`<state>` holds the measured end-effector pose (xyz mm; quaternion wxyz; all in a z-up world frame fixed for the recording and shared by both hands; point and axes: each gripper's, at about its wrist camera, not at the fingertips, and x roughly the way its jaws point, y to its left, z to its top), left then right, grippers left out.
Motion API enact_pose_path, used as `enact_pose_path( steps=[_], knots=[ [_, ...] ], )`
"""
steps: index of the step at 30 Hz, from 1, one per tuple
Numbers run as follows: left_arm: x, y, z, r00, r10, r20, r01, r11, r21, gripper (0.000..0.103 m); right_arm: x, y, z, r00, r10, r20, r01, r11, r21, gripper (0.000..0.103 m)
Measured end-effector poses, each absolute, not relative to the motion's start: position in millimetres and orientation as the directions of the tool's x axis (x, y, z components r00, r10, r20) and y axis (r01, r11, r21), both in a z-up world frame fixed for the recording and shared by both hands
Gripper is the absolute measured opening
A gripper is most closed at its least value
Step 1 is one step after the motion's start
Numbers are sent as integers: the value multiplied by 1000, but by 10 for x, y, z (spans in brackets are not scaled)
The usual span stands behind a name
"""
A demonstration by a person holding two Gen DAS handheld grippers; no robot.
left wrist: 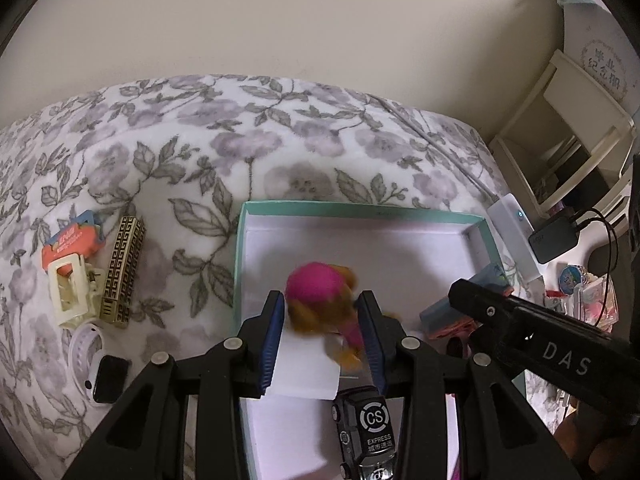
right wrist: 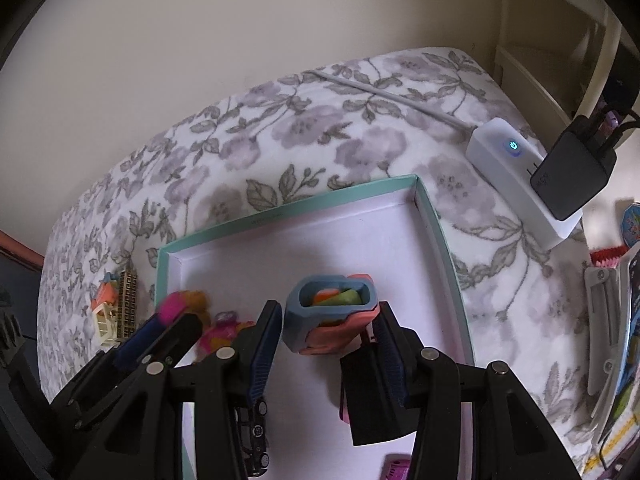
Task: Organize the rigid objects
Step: 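Lower the dog figure and coral toy into the tray and open both tools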
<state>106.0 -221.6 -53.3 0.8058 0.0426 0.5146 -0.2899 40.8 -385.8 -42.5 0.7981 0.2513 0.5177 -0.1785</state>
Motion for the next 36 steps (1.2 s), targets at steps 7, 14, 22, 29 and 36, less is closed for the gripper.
enact_pose_path(
  steps=[7, 14, 22, 29, 36],
  knots=[
    [1080, -2163, -428, 327, -411, -851, 495, 841, -216, 58, 408, -3849, -335, 405, -48, -913, 550, 810, 201, 55],
    [1155, -2057, -279, 365, -389, -846, 468, 862, -195, 77, 406, -3794, -163, 430, -84, -899, 541, 821, 181, 66],
    [1282, -1856, -203, 390, -354, -850, 411, 893, -184, 81, 438, -3725, -86, 435, -104, -894, 529, 833, 160, 69],
    [1419, -1544, -144, 410, -314, -856, 331, 926, -181, 93, 468, -3639, -48, 437, -120, -891, 519, 843, 141, 81],
    [1524, -1208, -60, 436, -281, -855, 268, 948, -174, 94, 522, -3484, 0, 439, -130, -889, 495, 861, 119, 91]
  ],
)
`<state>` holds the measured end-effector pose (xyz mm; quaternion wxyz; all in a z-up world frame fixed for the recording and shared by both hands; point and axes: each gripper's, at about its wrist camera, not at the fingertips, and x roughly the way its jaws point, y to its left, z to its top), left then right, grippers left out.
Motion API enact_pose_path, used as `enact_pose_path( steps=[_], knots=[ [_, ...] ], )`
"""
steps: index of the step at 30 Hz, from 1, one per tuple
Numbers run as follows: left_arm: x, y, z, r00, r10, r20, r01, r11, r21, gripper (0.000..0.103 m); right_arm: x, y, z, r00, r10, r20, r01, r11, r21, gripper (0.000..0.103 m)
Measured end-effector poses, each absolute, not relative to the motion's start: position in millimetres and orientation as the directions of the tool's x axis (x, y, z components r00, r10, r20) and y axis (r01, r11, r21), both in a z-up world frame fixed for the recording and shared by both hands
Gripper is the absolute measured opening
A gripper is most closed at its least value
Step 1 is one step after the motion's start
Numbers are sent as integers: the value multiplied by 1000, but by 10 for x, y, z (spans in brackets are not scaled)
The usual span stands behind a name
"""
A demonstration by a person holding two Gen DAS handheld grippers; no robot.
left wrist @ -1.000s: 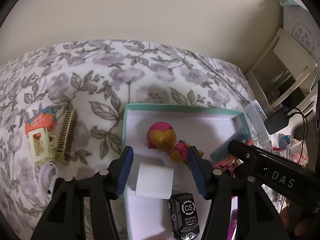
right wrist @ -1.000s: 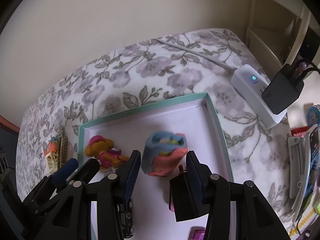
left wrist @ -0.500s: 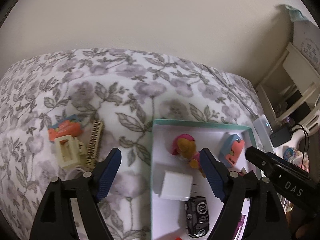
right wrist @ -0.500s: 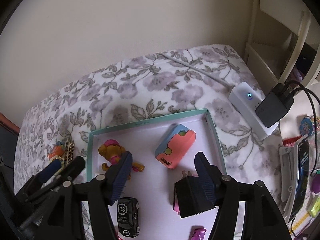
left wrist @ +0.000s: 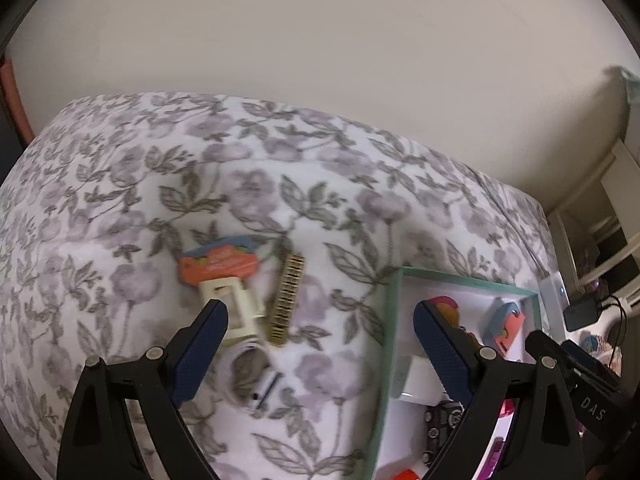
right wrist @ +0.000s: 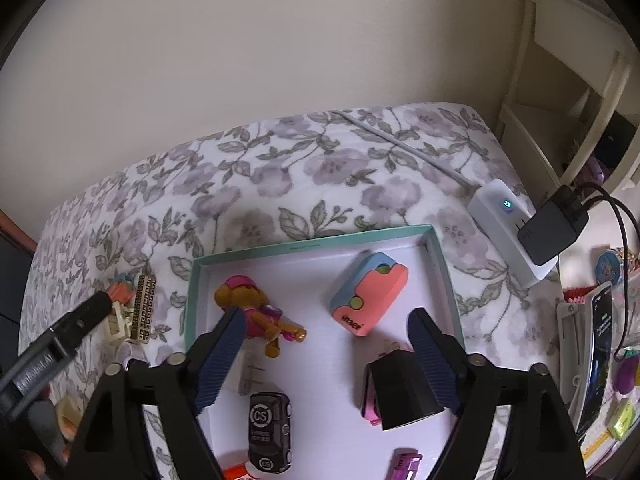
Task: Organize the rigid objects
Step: 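Lower the dog figure and coral toy into the tray and open both tools, then move both open tools out of the tray toward the hair clip and watch band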
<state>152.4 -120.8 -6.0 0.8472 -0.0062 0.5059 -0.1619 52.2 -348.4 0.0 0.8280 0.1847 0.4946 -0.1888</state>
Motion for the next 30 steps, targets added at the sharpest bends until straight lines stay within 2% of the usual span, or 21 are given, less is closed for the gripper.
enact_pose_path(
  steps=[6, 8, 10, 16, 30],
  knots=[
    [1559, -941, 17, 454, -252, -855, 230, 960, -161, 95, 579, -3328, 43, 443, -135, -886, 474, 875, 104, 92],
    [1561, -844, 58, 474, -232, -849, 209, 967, -148, 96, 609, -3257, 63, 450, -124, -884, 460, 881, 111, 92],
    [1556, -746, 96, 486, -228, -844, 195, 969, -150, 102, 639, -3180, 80, 455, -111, -883, 447, 887, 119, 92],
    [1564, -407, 152, 516, -203, -832, 138, 978, -154, 102, 759, -2855, 133, 467, -93, -879, 385, 916, 108, 92],
    [1665, 199, -62, 440, -101, -892, 5, 994, -109, 102, 1052, -2006, -26, 456, 31, -890, 224, 963, 148, 92]
  ],
)
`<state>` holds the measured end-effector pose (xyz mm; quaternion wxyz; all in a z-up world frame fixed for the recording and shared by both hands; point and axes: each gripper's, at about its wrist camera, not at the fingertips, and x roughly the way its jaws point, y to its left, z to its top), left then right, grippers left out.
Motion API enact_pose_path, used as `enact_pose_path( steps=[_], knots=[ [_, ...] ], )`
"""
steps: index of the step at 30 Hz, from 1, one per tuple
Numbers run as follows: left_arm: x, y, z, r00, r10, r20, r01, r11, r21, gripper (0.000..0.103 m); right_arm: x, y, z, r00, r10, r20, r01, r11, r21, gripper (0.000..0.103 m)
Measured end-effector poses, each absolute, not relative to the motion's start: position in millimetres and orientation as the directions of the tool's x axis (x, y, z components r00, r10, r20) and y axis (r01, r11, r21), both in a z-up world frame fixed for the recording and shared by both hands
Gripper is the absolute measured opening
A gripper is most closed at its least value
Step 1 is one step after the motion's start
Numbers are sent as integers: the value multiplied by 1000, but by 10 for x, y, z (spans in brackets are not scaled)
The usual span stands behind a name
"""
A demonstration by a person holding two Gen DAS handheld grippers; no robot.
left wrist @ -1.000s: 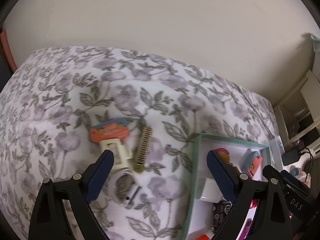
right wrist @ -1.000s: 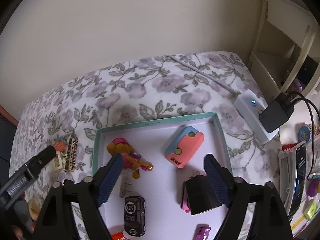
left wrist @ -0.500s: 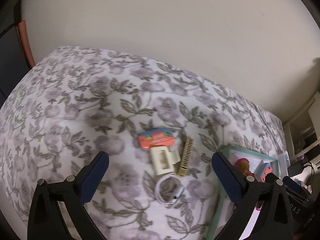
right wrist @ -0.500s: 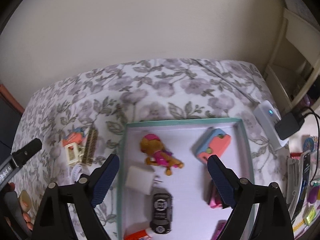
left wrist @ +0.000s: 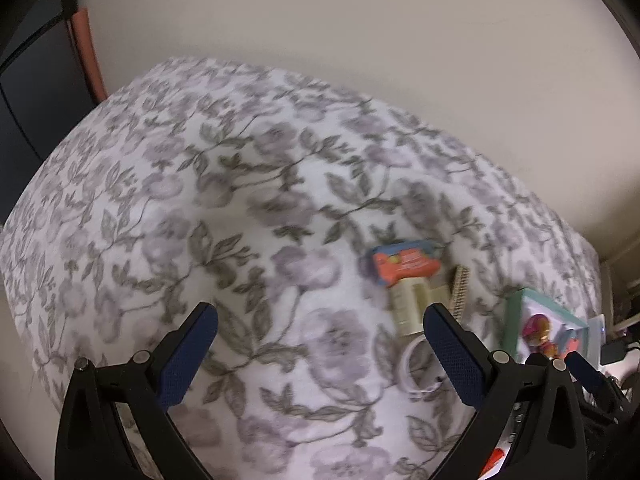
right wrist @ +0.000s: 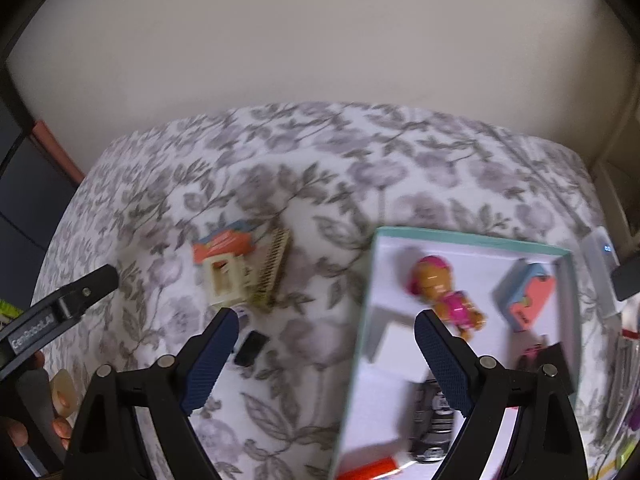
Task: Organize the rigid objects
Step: 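Move both open tools out of the tray toward the hair clip and watch band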
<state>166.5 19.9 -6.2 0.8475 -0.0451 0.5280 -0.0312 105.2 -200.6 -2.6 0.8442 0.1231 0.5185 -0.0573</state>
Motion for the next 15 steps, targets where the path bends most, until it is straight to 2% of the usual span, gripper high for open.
enact_pose_path(
  steps=[15],
  knots=[
    [1784, 350, -505, 324, -70, -944, -31, 996, -84, 102, 1243, -1488, -539, 351, 41, -935, 118, 989, 87, 92]
  ],
)
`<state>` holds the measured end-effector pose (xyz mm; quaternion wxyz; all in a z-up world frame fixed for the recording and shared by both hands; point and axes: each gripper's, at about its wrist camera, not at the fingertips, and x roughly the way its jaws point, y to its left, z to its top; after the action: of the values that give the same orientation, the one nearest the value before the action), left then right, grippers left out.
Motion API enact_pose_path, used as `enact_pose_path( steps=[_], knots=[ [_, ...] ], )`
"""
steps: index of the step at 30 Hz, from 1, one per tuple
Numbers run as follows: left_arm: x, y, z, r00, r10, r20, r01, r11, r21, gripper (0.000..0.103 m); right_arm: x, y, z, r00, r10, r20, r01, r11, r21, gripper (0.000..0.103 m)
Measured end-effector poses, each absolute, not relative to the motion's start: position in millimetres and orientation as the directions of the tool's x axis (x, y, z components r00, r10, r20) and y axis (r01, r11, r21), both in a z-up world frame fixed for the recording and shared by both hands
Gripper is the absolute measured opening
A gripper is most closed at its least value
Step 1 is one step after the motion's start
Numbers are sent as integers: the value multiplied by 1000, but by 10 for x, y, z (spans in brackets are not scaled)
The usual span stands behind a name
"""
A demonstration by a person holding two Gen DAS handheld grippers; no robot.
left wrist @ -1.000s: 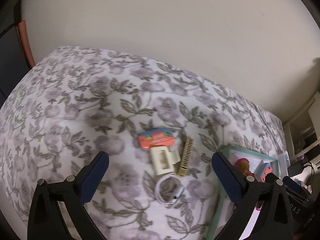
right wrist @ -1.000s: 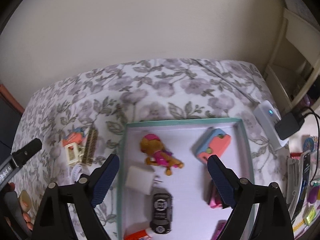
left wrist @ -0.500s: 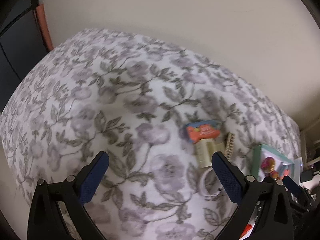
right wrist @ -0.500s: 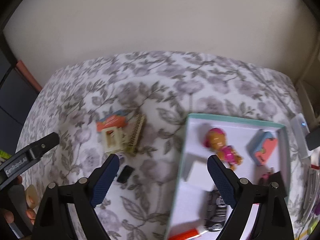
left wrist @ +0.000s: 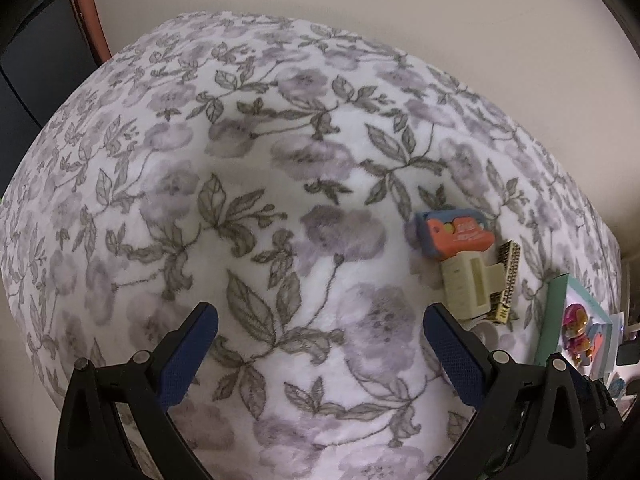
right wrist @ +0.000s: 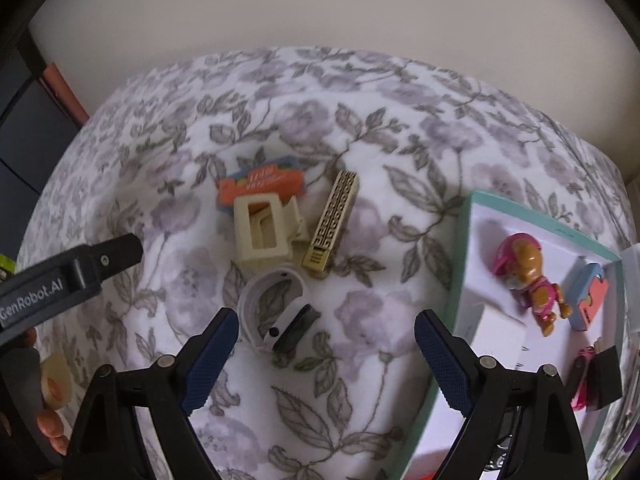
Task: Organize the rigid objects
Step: 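Move both open tools out of the tray toward the hair clip and watch band, then grasp the cream hair clip with the left tool while the right tool grasps the white watch band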
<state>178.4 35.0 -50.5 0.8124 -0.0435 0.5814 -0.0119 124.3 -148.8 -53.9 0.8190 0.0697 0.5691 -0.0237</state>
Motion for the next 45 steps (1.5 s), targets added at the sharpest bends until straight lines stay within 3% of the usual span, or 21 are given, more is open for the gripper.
enact_pose_path(
  steps=[15, 29, 38, 43, 45],
  knots=[
    [1835, 343, -683, 277, -45, -960, -19, 998, -53, 102, 1282, -1290, -869, 304, 68, -950, 79, 992, 96, 92],
    [1885, 308, -687, 287, -130, -949, -16, 990, -141, 102, 1301, -1276, -941, 351, 73, -934, 96, 989, 113, 91],
    [1937, 139, -668, 313, -192, -930, 10, 980, -199, 102, 1313, -1358, -866, 364, 52, -930, 96, 991, 93, 82],
    [1961, -3, -675, 324, -220, -920, 34, 975, -221, 102, 1279, -1431, -809, 369, 63, -927, 84, 991, 101, 71],
    [1966, -68, -680, 331, -221, -917, 46, 975, -218, 100, 1263, -1456, -794, 370, 68, -926, 84, 991, 106, 60]
  ],
)
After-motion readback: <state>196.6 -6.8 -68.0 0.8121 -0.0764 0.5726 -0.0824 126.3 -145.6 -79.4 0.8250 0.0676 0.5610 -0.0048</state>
